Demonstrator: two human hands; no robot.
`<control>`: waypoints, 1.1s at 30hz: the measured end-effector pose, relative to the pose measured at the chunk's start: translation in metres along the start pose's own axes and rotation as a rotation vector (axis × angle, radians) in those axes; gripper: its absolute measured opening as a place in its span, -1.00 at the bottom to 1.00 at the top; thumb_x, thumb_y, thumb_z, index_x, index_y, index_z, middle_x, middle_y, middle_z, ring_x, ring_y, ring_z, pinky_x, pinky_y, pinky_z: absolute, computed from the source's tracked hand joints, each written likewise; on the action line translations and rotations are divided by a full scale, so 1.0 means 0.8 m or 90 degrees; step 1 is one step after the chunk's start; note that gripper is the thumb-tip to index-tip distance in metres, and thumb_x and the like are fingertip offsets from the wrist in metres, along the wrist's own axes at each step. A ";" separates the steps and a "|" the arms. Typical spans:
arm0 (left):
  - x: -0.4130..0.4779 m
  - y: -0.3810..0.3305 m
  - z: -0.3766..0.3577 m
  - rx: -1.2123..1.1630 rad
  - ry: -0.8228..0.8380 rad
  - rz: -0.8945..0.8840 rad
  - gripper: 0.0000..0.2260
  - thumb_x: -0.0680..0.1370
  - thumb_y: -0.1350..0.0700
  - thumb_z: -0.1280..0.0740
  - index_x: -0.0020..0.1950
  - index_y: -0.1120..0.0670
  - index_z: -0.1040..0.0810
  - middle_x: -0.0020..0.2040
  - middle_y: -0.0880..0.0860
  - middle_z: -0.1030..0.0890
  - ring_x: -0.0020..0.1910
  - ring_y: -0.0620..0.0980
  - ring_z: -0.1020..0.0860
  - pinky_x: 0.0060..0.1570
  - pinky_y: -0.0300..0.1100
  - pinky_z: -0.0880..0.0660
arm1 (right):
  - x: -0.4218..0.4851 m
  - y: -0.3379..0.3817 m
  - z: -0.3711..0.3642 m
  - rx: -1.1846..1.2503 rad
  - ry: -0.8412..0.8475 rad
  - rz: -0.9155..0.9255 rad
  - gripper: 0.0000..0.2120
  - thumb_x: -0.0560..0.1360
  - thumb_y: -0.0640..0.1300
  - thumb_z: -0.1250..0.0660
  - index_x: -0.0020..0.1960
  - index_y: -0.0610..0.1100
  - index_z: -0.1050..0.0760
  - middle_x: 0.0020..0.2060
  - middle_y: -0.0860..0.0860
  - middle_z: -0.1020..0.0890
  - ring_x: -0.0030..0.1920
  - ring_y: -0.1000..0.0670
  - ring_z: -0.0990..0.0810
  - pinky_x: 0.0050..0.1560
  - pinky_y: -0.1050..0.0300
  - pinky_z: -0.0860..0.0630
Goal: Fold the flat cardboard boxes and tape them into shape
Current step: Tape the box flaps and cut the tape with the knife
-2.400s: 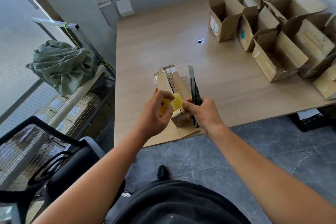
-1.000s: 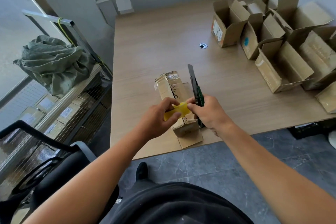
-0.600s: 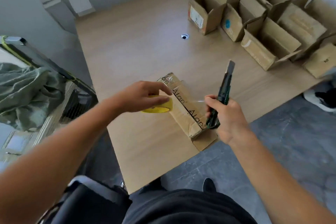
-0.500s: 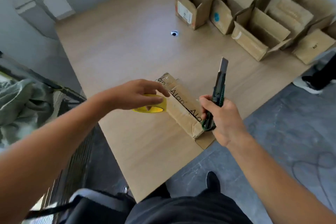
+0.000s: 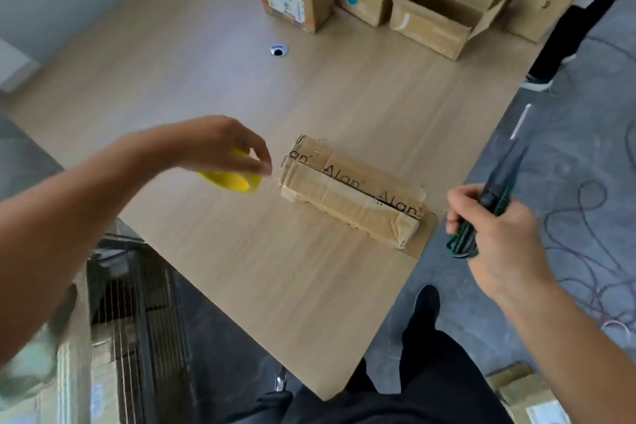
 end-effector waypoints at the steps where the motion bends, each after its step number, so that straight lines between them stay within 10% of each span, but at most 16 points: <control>1: 0.007 0.004 0.010 0.022 0.009 0.009 -0.90 0.45 -0.32 -0.38 -0.06 -0.42 -0.61 -0.15 -0.30 -0.63 -0.12 -0.24 -0.60 -0.04 -0.14 -0.55 | -0.004 -0.010 0.000 0.002 0.004 -0.016 -0.90 0.55 -0.27 -0.41 -0.10 -0.19 -0.52 -0.39 -0.04 -0.53 -0.39 -0.01 -0.49 -0.32 0.18 -0.52; 8: 0.098 0.010 0.007 0.101 0.055 -0.032 -0.98 0.51 -0.19 -0.41 -0.10 -0.33 -0.60 0.30 -0.34 -0.50 0.23 -0.14 -0.51 0.24 -0.09 -0.41 | 0.006 -0.091 -0.015 0.095 -0.130 -0.103 -0.79 0.54 -0.33 -0.42 -0.21 -0.14 -0.49 -0.41 0.01 -0.55 -0.40 0.02 -0.49 -0.39 0.16 -0.48; 20: 0.138 0.033 -0.039 0.066 0.024 0.014 -0.86 0.47 -0.26 -0.45 -0.14 -0.24 -0.61 0.11 -0.17 -0.59 0.12 -0.02 -0.55 0.24 0.02 -0.46 | 0.035 -0.148 -0.008 0.000 -0.180 -0.096 -0.91 0.58 -0.24 -0.38 -0.10 -0.14 -0.51 -0.48 0.05 -0.53 -0.47 0.05 -0.48 -0.44 0.15 -0.47; 33: 0.151 0.035 -0.070 -0.015 -0.031 0.125 -0.79 0.40 -0.20 -0.51 -0.32 -0.12 -0.63 -0.41 -0.09 -0.56 -0.27 -0.04 -0.51 -0.27 -0.19 -0.37 | 0.071 -0.120 0.006 -0.332 -0.130 0.107 -0.92 0.59 -0.08 -0.33 -0.07 -0.03 -0.47 -0.28 0.02 -0.58 -0.36 0.12 -0.56 -0.36 0.22 -0.53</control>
Point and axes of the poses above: each hand's wrist, its own x-axis towards the middle knuckle, its own z-axis out of the back of the hand, y = z × x, the point moved 2 cm from there along x, towards the middle knuckle
